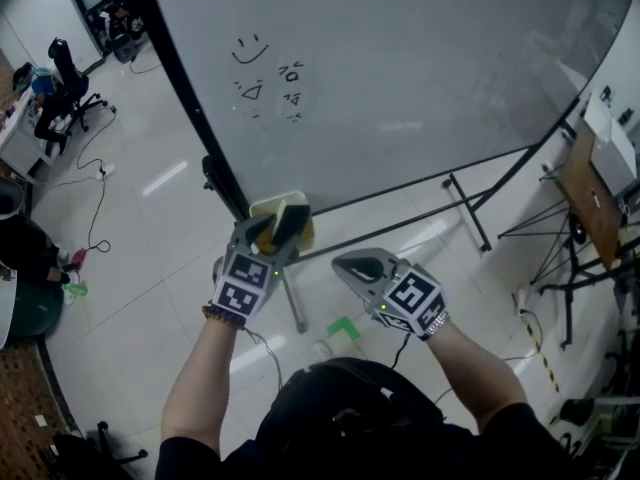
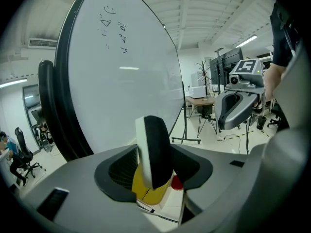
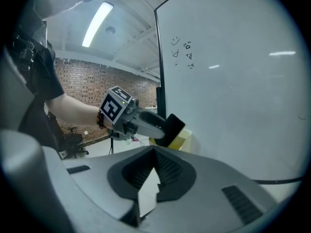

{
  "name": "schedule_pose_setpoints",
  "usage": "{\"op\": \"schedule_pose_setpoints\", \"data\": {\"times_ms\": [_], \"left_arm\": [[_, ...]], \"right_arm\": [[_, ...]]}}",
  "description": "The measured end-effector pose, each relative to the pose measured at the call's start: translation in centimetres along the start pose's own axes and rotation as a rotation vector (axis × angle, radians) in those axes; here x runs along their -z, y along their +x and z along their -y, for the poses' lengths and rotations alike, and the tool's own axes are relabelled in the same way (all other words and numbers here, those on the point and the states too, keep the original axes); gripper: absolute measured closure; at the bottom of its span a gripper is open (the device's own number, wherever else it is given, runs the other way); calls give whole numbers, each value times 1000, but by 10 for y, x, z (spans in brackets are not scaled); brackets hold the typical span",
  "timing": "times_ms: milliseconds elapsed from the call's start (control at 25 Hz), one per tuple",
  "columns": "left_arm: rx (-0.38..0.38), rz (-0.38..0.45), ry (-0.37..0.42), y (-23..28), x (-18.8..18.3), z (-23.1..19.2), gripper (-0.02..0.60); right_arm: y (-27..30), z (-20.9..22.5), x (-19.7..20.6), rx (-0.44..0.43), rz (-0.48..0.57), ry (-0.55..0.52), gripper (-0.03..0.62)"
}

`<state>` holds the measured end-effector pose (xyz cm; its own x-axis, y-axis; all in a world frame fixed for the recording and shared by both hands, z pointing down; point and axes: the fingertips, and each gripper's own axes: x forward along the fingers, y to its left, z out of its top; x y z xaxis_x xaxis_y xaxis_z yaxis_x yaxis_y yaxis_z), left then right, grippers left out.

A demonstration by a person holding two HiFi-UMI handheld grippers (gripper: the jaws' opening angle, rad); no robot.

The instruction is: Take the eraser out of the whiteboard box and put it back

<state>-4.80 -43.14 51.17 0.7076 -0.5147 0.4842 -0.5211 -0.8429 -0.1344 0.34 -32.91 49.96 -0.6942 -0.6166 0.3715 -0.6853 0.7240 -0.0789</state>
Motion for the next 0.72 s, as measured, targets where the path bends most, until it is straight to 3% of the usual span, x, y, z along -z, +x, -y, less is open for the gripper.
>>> {"op": "schedule_pose_setpoints", "data": {"times_ms": [720], "left_arm": [[-46,7,-38,-18,-2,12,376]], "right_arm": [[-13,-16,-1,-33,17,-24,569]]}}
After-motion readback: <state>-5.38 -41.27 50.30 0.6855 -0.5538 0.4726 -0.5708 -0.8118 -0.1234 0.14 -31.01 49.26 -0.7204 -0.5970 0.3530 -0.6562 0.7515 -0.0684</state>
